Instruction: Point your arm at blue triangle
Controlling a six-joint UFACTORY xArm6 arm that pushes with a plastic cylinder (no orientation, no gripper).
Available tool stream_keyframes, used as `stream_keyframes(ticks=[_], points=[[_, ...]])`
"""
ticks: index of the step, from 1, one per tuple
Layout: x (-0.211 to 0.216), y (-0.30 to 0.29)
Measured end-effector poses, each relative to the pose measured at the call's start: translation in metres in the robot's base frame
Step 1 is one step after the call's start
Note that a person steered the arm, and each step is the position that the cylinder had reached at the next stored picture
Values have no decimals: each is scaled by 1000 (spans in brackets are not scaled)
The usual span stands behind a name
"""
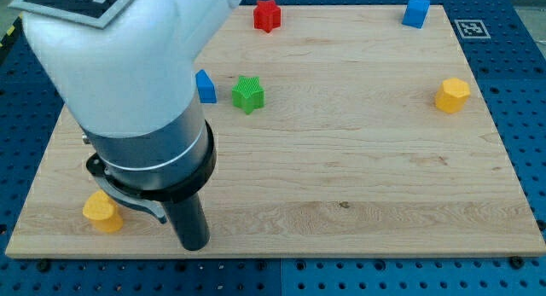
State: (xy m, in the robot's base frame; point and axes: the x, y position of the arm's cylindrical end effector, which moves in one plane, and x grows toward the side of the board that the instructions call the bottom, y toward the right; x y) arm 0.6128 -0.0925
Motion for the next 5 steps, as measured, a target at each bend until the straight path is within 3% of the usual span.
stream_keyframes(ticks=[3,5], points=[[-3,0],[-53,0]])
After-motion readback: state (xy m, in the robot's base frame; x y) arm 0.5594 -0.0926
